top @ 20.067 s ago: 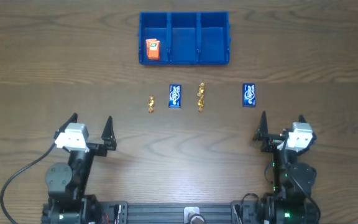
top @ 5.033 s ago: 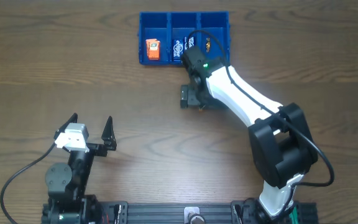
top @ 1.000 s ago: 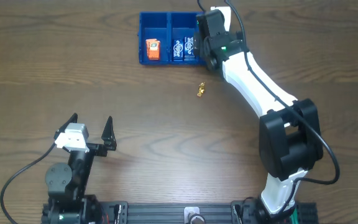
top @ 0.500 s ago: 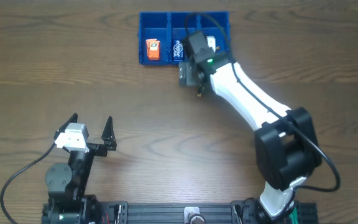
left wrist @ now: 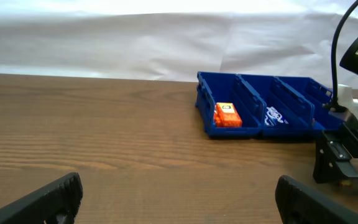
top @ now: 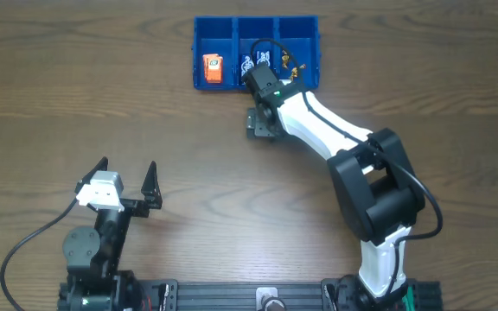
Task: Sort Candies Into Trays
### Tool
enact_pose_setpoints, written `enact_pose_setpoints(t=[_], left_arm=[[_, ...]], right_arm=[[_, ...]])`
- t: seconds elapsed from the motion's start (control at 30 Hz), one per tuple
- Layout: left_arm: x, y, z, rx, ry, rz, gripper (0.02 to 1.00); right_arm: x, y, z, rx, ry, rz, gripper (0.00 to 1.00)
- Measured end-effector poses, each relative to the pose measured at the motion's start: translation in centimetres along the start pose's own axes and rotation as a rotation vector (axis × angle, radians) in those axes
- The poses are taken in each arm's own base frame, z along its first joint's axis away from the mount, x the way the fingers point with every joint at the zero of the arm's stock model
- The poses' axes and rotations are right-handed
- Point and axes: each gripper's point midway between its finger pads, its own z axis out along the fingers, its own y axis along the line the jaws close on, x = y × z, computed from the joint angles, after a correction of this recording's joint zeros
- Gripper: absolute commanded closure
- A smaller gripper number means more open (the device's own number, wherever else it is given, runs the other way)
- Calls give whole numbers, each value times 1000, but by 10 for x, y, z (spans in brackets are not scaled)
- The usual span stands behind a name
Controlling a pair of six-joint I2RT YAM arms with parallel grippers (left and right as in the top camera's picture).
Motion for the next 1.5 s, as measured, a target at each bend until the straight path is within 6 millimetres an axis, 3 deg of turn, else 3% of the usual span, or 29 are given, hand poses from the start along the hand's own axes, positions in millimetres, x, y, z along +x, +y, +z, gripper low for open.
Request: enact_pose_setpoints(t=[0.23, 0.6, 0.9, 1.23, 1.5], left_arm=[[0, 0, 0, 0, 0, 0, 20], [0, 0, 0, 0, 0, 0, 20], [0, 0, 0, 0, 0, 0, 20], [0, 0, 0, 0, 0, 0, 23], [0, 0, 0, 0, 0, 0, 20]], right_arm=[[-8, -12, 2, 0, -2, 56, 71], [-16, -11, 3, -21, -25, 68, 176], [-11, -12, 14, -9, -3, 62, 308], [-12, -11, 14, -13, -5, 63, 715], [-15, -9, 14, -20, -16, 66, 853]])
